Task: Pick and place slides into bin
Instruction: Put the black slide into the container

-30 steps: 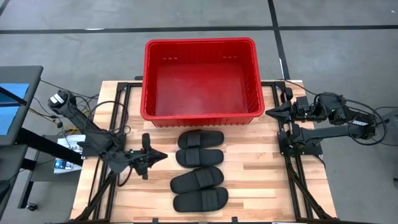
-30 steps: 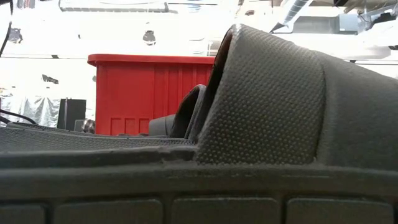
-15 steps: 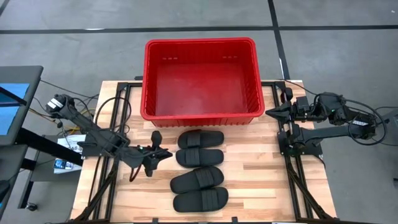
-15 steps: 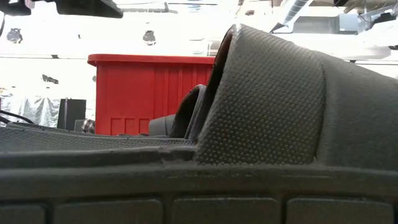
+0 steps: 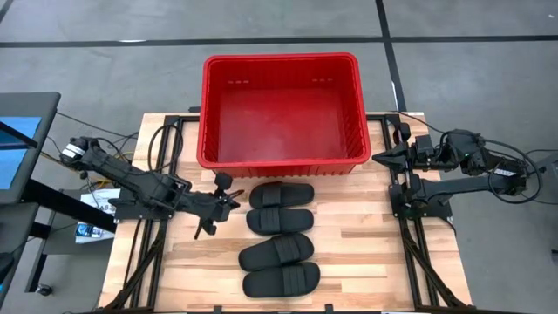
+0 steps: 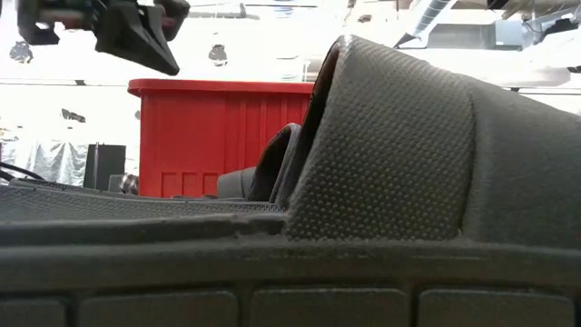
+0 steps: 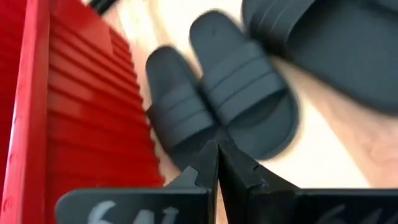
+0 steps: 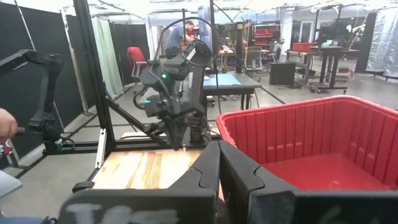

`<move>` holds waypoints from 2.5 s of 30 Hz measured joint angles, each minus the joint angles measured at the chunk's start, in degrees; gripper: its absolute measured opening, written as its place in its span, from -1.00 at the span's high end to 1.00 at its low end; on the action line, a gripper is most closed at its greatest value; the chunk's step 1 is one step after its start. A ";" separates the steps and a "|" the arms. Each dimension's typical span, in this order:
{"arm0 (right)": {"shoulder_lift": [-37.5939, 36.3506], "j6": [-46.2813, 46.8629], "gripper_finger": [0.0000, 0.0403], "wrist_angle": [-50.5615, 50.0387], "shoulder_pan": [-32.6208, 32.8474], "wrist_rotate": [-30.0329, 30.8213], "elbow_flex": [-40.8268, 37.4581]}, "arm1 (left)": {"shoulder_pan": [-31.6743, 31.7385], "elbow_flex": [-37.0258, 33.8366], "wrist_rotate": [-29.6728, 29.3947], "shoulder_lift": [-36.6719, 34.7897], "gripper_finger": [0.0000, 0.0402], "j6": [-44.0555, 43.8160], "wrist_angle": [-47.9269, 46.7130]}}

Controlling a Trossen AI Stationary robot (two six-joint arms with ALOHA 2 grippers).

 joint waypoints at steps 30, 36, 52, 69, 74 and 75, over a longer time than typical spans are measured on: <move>-0.01 0.00 1.00 -0.03 0.02 0.00 0.02 | 5.49 0.00 -6.14 21.45 1.00 24.20 5.98; -0.01 0.00 1.00 0.00 0.01 0.00 0.02 | 5.46 0.00 -6.03 21.45 1.00 34.91 5.64; 0.00 0.00 1.00 -0.01 0.01 0.00 0.02 | 5.51 0.00 -0.16 21.47 1.00 49.58 8.37; -0.02 0.00 1.00 0.00 0.00 0.00 0.00 | 9.03 -0.14 -3.38 23.67 0.97 55.11 10.38; -0.01 0.00 1.00 -0.09 0.01 0.00 0.01 | 8.81 -0.11 -3.67 28.06 0.82 56.49 11.84; 0.00 0.00 1.00 -0.21 0.02 0.00 0.02 | 8.71 -0.11 -3.88 28.73 0.78 56.65 11.92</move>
